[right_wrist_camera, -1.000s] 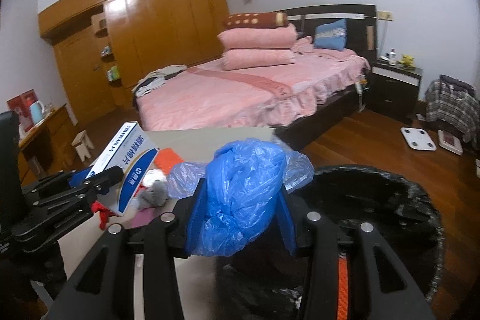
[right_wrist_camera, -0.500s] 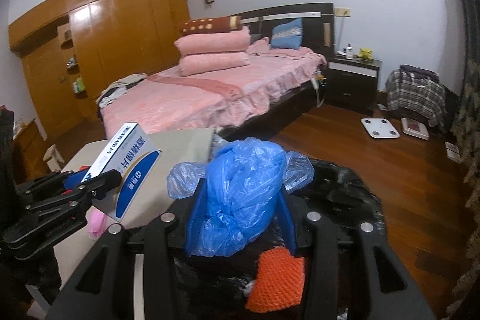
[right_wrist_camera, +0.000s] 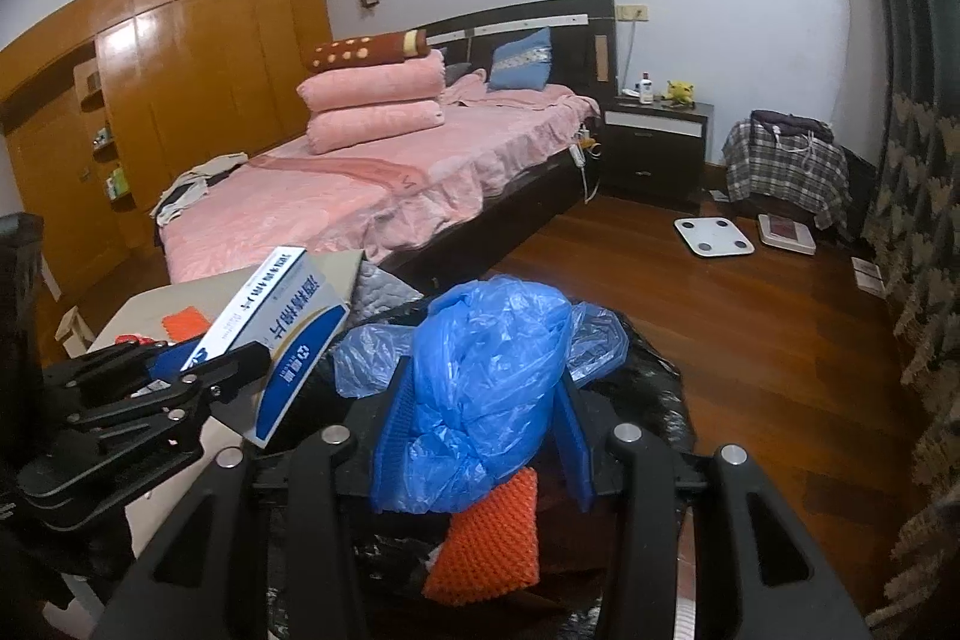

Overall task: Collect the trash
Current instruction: 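Carry both items over the bin and open both tools to drop them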

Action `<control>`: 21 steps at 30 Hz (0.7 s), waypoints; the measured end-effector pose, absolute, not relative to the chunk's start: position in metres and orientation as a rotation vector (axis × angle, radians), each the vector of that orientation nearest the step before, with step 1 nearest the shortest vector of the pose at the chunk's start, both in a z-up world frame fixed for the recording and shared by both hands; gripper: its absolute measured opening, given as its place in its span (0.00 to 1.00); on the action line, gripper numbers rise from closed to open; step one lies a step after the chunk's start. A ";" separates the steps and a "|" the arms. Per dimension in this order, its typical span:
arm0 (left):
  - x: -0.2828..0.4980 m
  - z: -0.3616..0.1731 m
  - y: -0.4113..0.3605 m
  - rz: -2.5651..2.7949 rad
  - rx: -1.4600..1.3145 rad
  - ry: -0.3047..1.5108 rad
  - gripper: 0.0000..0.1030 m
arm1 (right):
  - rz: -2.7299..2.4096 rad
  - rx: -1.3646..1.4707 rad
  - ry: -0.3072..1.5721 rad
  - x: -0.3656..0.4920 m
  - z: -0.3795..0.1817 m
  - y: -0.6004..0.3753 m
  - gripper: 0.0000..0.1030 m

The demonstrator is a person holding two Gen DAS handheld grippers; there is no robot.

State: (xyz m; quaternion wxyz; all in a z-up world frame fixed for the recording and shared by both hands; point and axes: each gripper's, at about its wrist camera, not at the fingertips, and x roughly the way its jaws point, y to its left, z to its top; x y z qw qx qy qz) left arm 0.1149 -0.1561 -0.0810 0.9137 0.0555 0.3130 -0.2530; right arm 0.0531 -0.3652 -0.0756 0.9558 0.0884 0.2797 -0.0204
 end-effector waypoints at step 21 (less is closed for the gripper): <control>0.119 -0.073 -0.113 -0.436 0.079 0.621 0.85 | -0.089 0.191 0.551 0.052 -0.074 -0.364 0.94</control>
